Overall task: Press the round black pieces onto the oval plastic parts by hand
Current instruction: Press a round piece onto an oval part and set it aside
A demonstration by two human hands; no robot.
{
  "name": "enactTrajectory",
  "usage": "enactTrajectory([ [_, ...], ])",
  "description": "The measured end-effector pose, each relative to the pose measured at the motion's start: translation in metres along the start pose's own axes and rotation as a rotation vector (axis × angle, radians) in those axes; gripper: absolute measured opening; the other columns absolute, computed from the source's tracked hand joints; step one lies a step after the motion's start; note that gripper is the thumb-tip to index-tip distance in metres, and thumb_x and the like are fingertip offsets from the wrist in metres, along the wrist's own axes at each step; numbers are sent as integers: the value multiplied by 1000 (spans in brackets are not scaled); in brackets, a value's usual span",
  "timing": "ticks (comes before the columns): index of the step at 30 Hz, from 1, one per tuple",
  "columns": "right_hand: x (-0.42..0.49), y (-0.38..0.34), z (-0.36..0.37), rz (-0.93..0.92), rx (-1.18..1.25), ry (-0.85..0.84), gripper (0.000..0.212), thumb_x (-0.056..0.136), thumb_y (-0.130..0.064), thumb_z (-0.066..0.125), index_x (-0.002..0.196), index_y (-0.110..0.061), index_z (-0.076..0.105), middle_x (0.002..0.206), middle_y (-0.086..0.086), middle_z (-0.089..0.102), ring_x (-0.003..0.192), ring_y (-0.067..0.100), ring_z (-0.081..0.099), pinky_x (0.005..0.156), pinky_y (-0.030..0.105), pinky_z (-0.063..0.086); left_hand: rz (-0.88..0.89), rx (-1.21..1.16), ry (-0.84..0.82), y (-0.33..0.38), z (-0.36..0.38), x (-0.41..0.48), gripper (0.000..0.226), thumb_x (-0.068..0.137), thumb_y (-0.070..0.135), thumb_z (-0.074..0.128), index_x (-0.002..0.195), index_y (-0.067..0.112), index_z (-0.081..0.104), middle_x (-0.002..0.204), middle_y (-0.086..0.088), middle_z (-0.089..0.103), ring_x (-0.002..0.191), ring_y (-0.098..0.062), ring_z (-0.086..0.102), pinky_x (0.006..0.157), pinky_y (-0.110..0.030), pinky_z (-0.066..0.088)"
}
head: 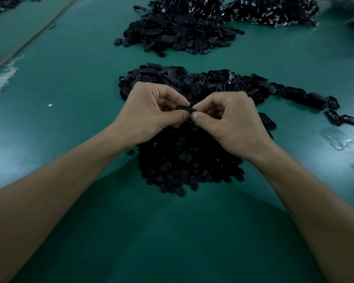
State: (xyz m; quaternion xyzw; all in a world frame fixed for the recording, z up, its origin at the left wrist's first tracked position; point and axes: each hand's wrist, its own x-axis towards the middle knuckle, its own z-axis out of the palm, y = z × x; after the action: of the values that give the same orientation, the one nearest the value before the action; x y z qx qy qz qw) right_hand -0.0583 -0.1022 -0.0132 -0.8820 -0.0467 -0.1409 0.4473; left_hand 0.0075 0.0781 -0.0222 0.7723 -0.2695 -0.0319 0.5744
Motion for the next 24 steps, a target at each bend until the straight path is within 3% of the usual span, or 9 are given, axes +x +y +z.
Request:
enactTrajectory([
  [4,10,-2,6,-4,-59,28,19,97,-20,65,113,-21,74,87,-22,67,76,-10,62,72,3,45,15,49,139,-10,-8,6,18,82,7,81,89,22,74,74,0,75,64,-14,73,66,-28,60],
  [6,23,-1,10,-12,-151,30,26,100,-20,58,124,-17,69,99,-13,67,78,-8,59,76,-1,43,-11,109,279,-19,-16,10,21,84,9,79,89,29,73,75,4,75,65,-14,74,69,-28,60],
  [8,42,3,11,-6,-250,41,28,102,-13,50,123,-14,69,110,-3,70,69,-1,63,74,2,45,-56,137,400,-30,-25,13,20,86,11,77,92,30,72,77,6,75,66,-13,74,73,-29,61],
  [10,65,7,12,4,-347,62,32,101,-8,44,120,-13,70,118,2,70,82,8,70,81,13,51,-84,166,480,-38,-33,15,17,88,13,75,98,26,73,80,8,74,66,-10,73,77,-31,62],
  [12,90,12,15,16,-425,47,35,101,-5,42,122,-15,69,125,4,67,109,18,65,97,31,52,-89,200,511,-43,-37,16,21,89,13,74,108,20,74,83,11,72,66,-4,72,76,-27,62],
  [14,112,16,20,22,-495,-17,39,100,-4,42,125,-20,67,130,8,64,114,25,60,99,40,51,-95,205,521,-46,-37,17,26,90,13,73,115,17,73,86,12,72,67,-3,72,77,-25,61],
  [20,151,27,30,53,-669,-152,39,99,-10,46,125,-31,67,143,10,54,132,33,45,108,46,42,-159,189,513,-54,-41,21,38,89,10,73,127,12,68,97,16,69,70,-1,72,75,-17,59],
  [24,158,26,34,73,-702,-210,36,97,-13,51,126,-28,66,136,9,59,126,34,50,102,44,45,-163,169,506,-54,-42,20,36,85,10,75,121,15,72,88,9,74,74,-3,73,80,-22,60],
])
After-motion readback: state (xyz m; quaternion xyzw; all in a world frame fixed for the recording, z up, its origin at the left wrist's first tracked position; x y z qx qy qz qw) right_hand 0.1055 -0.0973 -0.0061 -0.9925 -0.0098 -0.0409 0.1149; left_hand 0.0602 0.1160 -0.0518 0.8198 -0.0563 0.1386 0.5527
